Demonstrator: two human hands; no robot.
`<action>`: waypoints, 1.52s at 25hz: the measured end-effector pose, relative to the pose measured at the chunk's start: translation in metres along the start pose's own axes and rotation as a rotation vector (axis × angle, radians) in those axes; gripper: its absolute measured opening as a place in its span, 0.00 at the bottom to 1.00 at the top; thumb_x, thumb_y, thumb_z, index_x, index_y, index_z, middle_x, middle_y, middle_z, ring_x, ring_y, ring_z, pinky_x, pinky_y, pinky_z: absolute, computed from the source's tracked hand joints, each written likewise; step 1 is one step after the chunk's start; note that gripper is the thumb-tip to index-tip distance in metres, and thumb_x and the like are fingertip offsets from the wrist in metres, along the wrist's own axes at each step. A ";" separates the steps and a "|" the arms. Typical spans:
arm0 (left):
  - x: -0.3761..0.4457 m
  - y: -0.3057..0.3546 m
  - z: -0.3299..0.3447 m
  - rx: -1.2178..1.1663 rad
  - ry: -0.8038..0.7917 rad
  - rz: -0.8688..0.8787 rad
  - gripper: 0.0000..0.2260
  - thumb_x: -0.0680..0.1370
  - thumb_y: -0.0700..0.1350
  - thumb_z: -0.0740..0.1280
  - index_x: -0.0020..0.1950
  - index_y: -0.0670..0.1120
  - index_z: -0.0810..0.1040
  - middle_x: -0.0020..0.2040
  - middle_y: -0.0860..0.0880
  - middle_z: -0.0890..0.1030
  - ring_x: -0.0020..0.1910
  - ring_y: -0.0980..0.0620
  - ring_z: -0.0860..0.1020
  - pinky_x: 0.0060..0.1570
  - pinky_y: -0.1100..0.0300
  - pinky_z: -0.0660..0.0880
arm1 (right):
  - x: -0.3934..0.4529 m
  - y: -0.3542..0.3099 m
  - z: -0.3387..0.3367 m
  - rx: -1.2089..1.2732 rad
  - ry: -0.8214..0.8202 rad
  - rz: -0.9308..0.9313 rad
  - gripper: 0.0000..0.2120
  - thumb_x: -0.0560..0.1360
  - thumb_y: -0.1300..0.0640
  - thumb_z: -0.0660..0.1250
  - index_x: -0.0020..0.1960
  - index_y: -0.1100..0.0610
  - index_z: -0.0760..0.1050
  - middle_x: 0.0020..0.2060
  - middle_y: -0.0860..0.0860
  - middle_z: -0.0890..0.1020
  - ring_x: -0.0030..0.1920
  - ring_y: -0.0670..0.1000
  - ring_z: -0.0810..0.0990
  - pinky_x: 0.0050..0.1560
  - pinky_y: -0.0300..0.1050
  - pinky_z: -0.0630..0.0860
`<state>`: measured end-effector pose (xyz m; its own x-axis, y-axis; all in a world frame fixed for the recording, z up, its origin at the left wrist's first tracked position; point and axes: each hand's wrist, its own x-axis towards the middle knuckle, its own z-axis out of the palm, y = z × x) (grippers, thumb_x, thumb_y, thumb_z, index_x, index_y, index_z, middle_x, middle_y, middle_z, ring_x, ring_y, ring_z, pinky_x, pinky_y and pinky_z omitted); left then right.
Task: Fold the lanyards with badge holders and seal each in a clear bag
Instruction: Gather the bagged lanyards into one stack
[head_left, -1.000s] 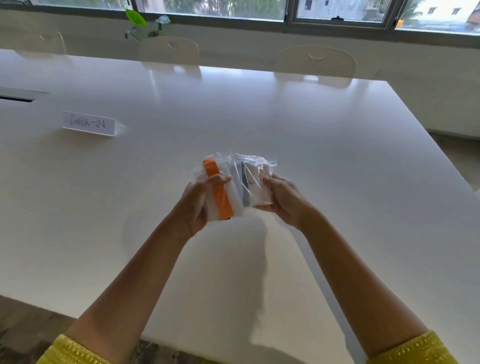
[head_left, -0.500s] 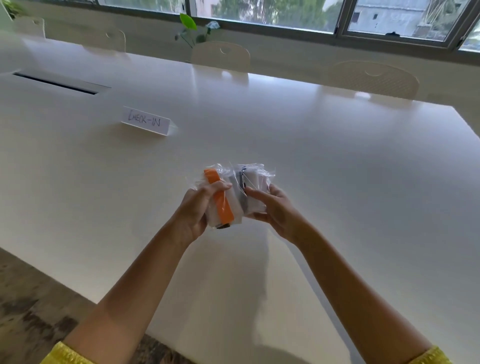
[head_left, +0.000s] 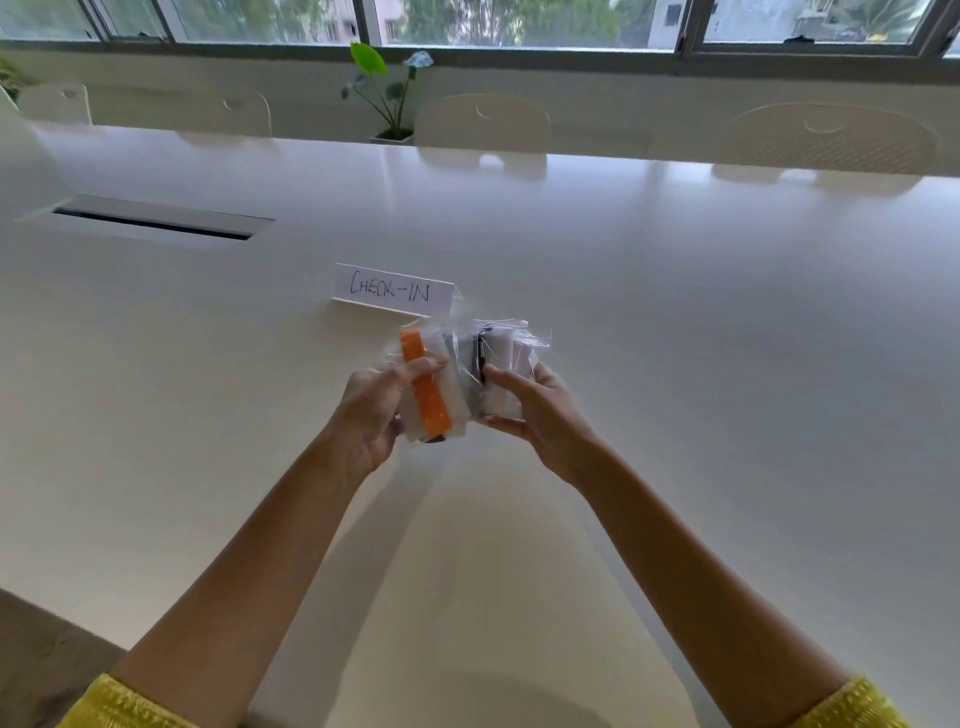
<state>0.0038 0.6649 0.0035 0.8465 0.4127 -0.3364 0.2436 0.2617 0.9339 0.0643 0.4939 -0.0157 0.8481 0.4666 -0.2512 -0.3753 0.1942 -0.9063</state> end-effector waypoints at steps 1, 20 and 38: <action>0.009 0.006 -0.015 0.011 -0.004 -0.001 0.24 0.72 0.47 0.75 0.65 0.41 0.75 0.55 0.41 0.81 0.53 0.41 0.80 0.35 0.50 0.81 | 0.007 0.002 0.014 0.008 0.003 0.004 0.21 0.77 0.58 0.69 0.68 0.58 0.69 0.59 0.58 0.79 0.52 0.54 0.82 0.49 0.49 0.84; 0.156 0.060 -0.133 0.424 0.014 0.153 0.52 0.60 0.44 0.84 0.75 0.50 0.56 0.64 0.46 0.70 0.62 0.45 0.73 0.63 0.45 0.75 | 0.118 0.024 0.124 -0.314 0.254 -0.015 0.05 0.79 0.60 0.66 0.54 0.56 0.73 0.49 0.55 0.81 0.46 0.51 0.80 0.46 0.44 0.76; 0.175 0.049 -0.137 0.862 -0.042 0.341 0.27 0.81 0.58 0.60 0.78 0.49 0.62 0.76 0.48 0.67 0.75 0.50 0.66 0.75 0.53 0.59 | 0.114 0.024 0.099 -0.891 0.522 -0.110 0.34 0.77 0.41 0.66 0.74 0.60 0.63 0.68 0.60 0.67 0.71 0.60 0.65 0.72 0.51 0.61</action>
<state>0.0986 0.8694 -0.0261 0.9494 0.3116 -0.0384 0.2320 -0.6140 0.7544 0.1145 0.6366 -0.0327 0.9971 0.0118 -0.0749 -0.0533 -0.5940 -0.8027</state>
